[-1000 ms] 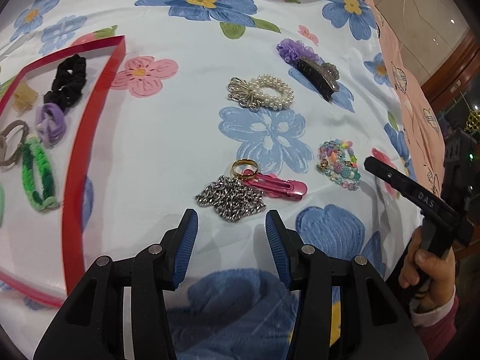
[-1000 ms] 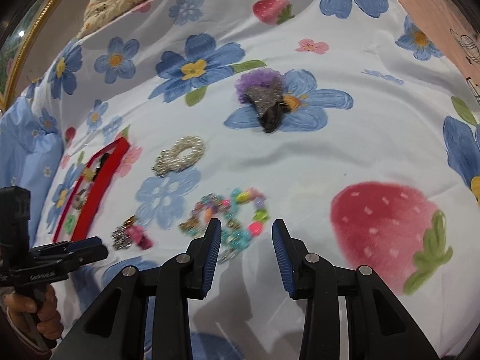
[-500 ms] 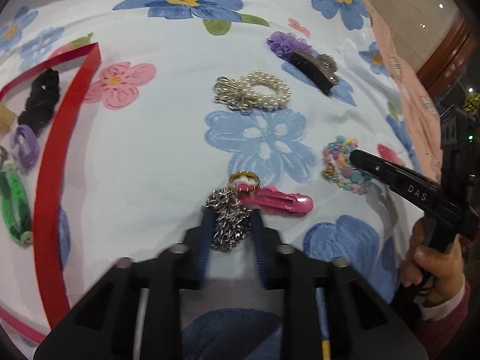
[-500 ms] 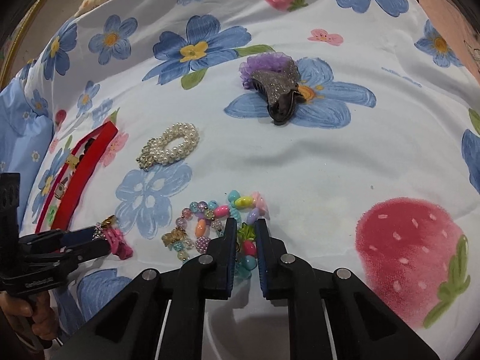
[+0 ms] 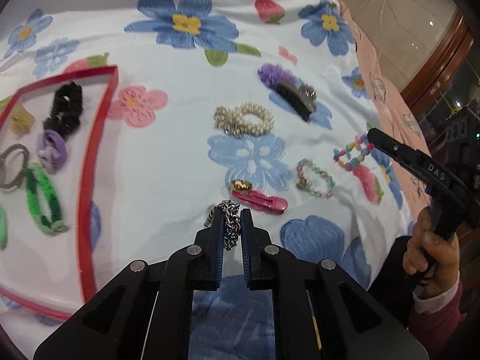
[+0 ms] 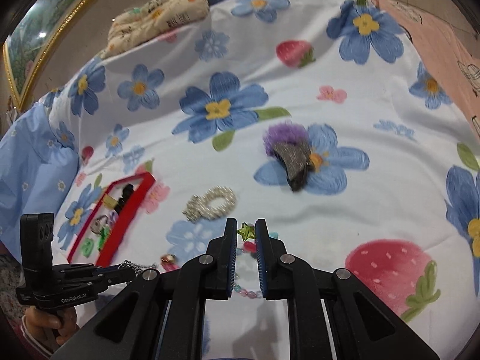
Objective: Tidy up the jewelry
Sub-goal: 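Grasp the silver chain with the left tool while the right tool grasps the beaded bracelet, then carry the silver chain and beaded bracelet into the box lid and release both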
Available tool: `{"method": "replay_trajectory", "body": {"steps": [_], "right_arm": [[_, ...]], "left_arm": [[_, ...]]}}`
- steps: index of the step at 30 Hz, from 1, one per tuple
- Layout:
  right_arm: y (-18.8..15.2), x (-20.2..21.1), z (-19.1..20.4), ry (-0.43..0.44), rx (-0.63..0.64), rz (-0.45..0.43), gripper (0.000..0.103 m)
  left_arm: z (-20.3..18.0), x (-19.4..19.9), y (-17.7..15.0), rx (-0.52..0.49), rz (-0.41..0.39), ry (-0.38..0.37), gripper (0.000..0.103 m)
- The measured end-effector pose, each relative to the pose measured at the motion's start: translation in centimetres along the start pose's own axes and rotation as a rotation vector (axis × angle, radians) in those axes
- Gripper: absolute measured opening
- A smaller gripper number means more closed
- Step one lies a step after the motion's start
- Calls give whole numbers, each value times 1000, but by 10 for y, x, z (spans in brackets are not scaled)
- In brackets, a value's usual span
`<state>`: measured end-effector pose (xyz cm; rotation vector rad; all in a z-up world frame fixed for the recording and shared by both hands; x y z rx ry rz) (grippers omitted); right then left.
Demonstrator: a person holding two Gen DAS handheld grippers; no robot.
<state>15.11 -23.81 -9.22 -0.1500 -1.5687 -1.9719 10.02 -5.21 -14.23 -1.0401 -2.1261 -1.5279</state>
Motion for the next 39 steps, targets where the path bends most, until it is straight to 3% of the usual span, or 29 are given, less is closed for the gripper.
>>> {"method": "replay_trajectory", "body": {"steps": [8, 29, 39], "right_arm": [[8, 5, 35, 70, 14, -9, 12], [-29, -25, 184, 328, 114, 105, 12], [-47, -44, 255, 445, 146, 152, 12]], "left_arm": [[20, 36, 19, 36, -81, 21, 9], [119, 120, 22, 181, -208, 153, 9], [161, 139, 19, 223, -225, 212, 9]]}}
Point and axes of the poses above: each gripper's, at about its wrist camera, not at the fingertips, and x roughly against the way its jaws point, z to its left, y to its top, the point moved 9 cm from there along -x, roughly the way its jaws point, and after that the axes turned 13 degrees about -z, right-handed, at the moved point
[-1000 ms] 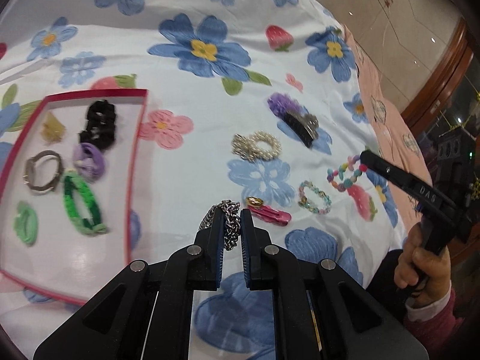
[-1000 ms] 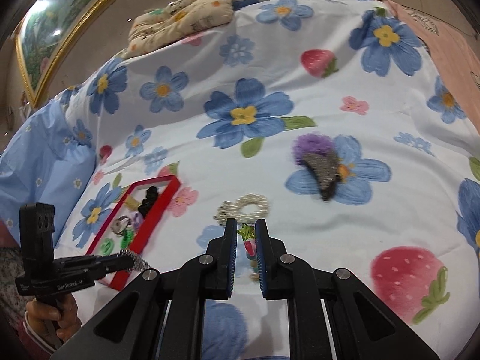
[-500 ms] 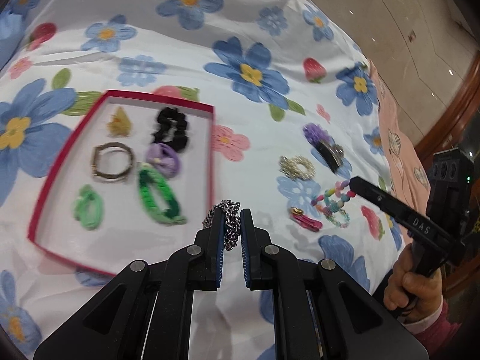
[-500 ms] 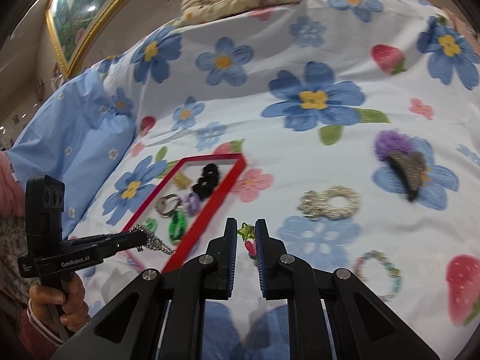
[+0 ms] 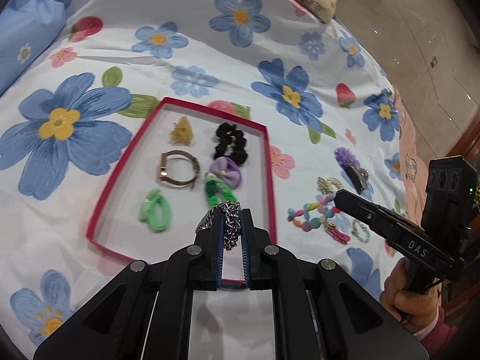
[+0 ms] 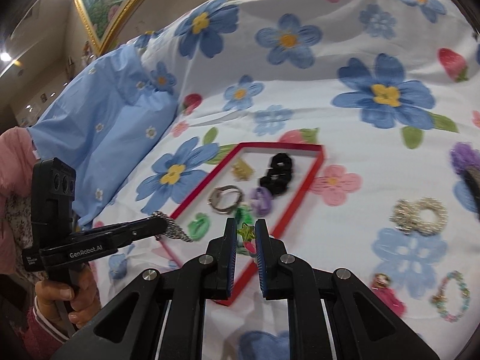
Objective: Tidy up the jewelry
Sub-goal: 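Carry the silver chain and beaded bracelet into the box lid and release both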
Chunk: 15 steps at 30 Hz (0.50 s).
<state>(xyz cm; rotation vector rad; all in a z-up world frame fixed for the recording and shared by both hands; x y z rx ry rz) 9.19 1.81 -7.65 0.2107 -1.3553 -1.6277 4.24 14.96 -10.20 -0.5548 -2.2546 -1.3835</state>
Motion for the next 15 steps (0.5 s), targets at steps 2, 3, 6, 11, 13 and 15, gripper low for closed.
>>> {"method": "replay_trajectory", "body": {"steps": [2, 3, 6, 11, 13, 15], "right_arm": [[-3, -11, 10, 23, 1, 14, 12], [-4, -16, 15, 30, 6, 21, 12], [-10, -30, 27, 52, 15, 43, 12], [-23, -53, 40, 81, 18, 88, 12], [-28, -61, 42, 83, 24, 103, 12], [-32, -70, 40, 79, 22, 118, 12]], "left_arm": [[9, -1, -1, 5, 4, 14, 9], [12, -2, -2, 8, 6, 19, 9], [23, -6, -6, 19, 19, 30, 9], [33, -17, -14, 21, 43, 44, 9], [39, -23, -18, 25, 57, 48, 9], [44, -28, -20, 26, 66, 58, 9]]}}
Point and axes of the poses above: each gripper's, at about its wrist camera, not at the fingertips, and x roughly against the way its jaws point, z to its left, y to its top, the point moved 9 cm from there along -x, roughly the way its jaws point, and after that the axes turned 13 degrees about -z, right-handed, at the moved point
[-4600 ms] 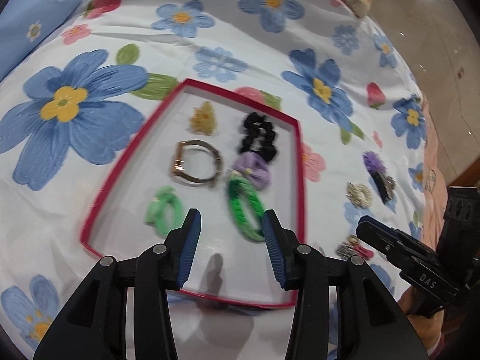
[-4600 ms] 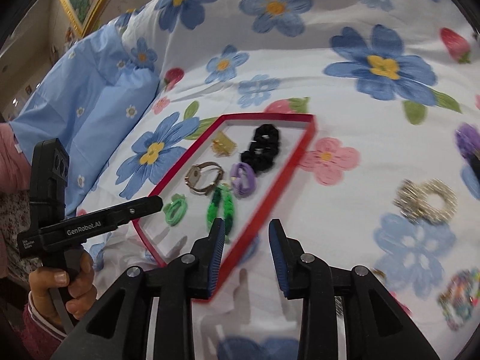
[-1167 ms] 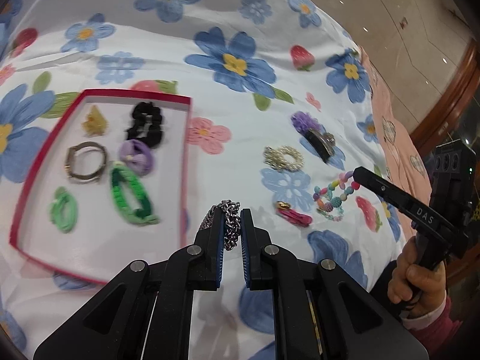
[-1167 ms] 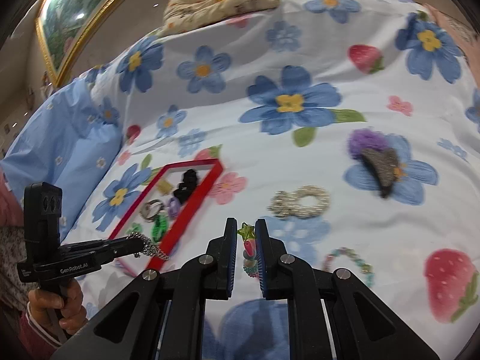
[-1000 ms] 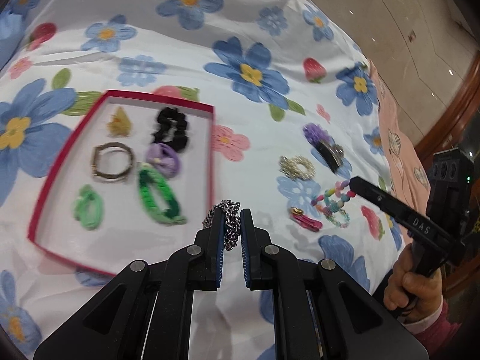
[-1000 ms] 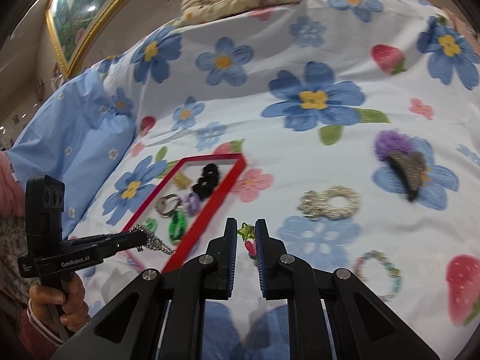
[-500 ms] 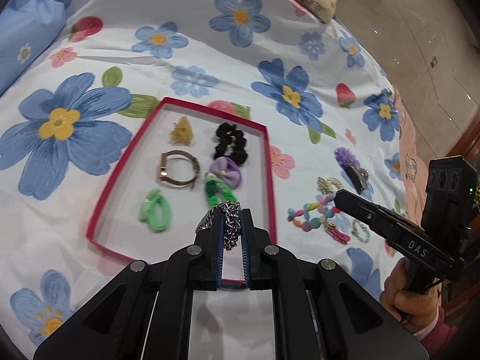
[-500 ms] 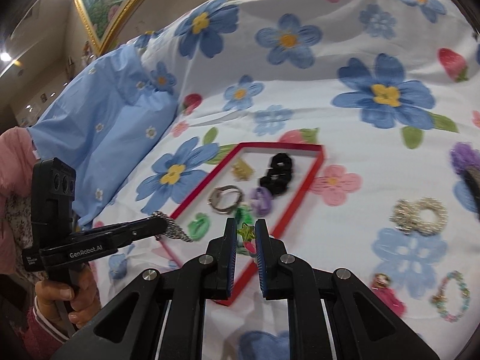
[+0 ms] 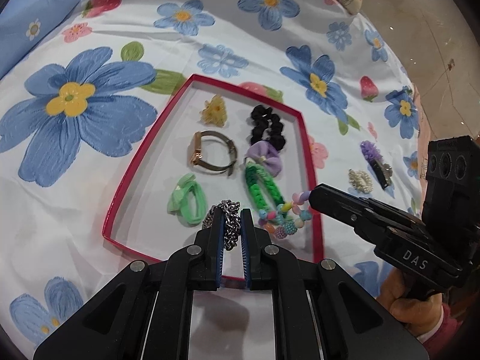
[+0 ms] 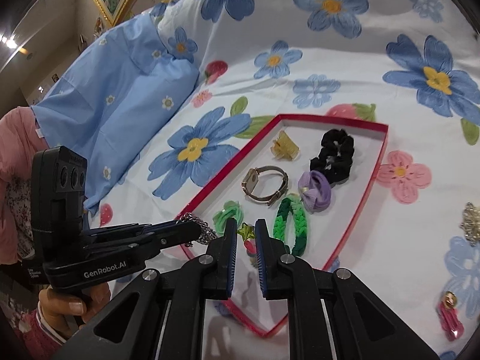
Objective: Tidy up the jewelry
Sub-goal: 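Carry the silver chain and beaded bracelet into the box lid and release both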
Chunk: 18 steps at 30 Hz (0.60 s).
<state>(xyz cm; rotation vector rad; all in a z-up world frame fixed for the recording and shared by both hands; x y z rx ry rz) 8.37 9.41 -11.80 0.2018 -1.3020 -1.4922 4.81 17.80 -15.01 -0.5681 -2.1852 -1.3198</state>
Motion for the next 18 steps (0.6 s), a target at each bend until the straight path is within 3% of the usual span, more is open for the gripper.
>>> {"method": "replay_trajectory", "body": {"steps": [11, 18], "right_arm": [[-16, -31, -42, -98, -1, 68, 12], [-23, -39, -46, -121, 31, 98, 12]], "left_arm": [[35, -29, -12, 27, 55, 61, 9], [42, -35, -17, 13, 72, 92, 9]]}}
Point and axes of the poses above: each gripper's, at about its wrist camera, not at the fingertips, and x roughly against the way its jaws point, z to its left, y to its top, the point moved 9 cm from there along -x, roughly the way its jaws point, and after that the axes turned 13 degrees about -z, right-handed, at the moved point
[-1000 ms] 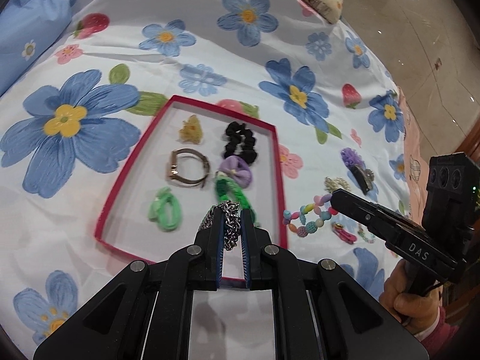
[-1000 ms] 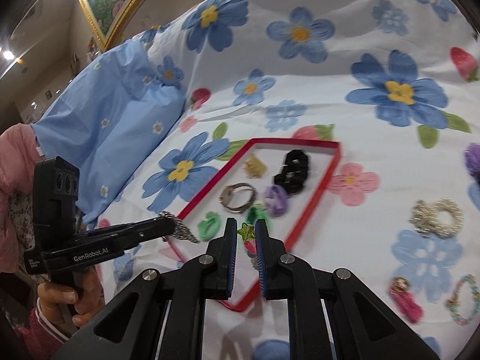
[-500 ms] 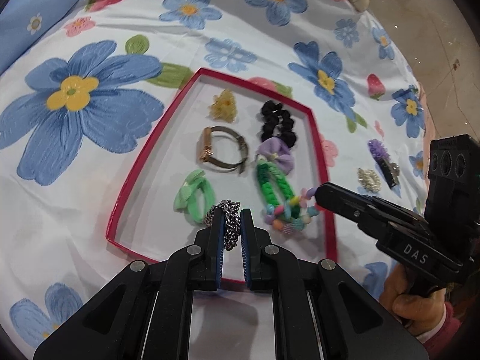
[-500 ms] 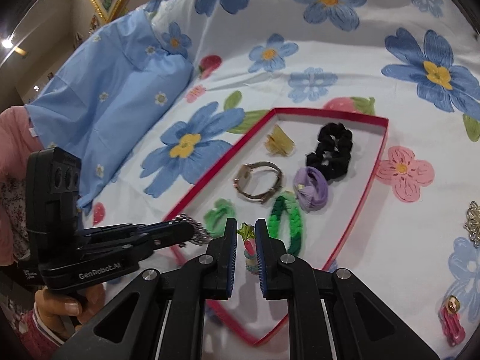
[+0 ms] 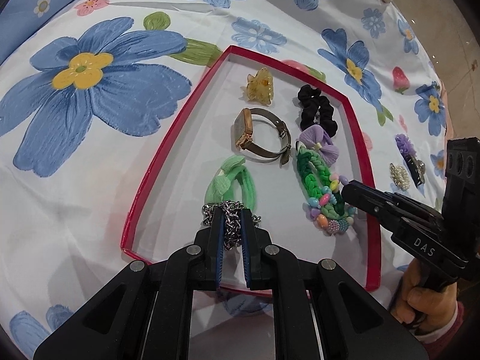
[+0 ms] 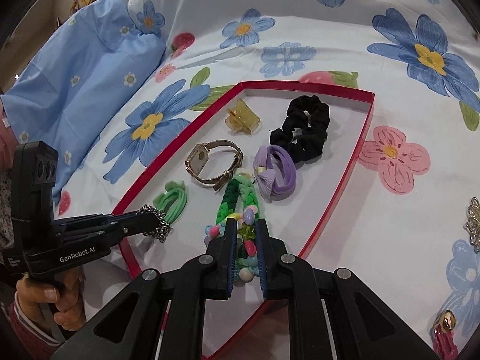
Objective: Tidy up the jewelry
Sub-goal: 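Carry the silver chain and beaded bracelet into the box lid and release both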
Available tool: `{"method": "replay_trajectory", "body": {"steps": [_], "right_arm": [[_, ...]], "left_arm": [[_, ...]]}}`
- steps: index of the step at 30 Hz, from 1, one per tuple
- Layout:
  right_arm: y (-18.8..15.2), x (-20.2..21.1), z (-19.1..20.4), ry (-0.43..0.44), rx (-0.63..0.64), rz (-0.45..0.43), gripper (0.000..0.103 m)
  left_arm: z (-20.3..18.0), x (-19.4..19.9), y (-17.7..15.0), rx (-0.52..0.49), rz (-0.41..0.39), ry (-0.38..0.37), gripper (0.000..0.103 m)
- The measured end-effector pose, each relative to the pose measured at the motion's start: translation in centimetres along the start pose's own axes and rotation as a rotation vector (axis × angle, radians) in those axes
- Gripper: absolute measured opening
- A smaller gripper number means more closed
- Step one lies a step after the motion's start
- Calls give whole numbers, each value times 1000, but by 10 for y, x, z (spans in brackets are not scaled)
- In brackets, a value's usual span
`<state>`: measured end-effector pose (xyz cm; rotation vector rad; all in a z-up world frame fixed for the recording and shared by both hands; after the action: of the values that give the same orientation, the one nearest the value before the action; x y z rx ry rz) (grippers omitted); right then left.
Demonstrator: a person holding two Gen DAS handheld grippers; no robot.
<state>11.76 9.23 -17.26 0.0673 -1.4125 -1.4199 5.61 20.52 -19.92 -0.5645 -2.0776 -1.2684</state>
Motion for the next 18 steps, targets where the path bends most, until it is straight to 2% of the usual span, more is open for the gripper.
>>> {"method": "replay_trajectory", "body": {"steps": [11, 17, 18], "right_arm": [[1, -1, 1, 24, -18, 10, 17], [5, 6, 4, 31, -19, -2, 20], [6, 7, 4, 28, -19, -6, 25]], "left_arm": [[-4, 5, 4, -8, -11, 4, 12], [-7, 12, 7, -16, -24, 14, 24], [-7, 13, 7, -14, -25, 15, 28]]}}
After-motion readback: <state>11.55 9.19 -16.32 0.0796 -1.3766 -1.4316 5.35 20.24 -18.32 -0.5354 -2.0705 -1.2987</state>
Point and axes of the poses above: each gripper's, at about its wrist camera, not at the fingertips, and x roughly against the way its jaws point, z to its left, y to its top, the point moved 9 cm from there along -x, roughly the way its jaws point, and after that the axes turned 13 degrees about -z, right-handed, at the moved point
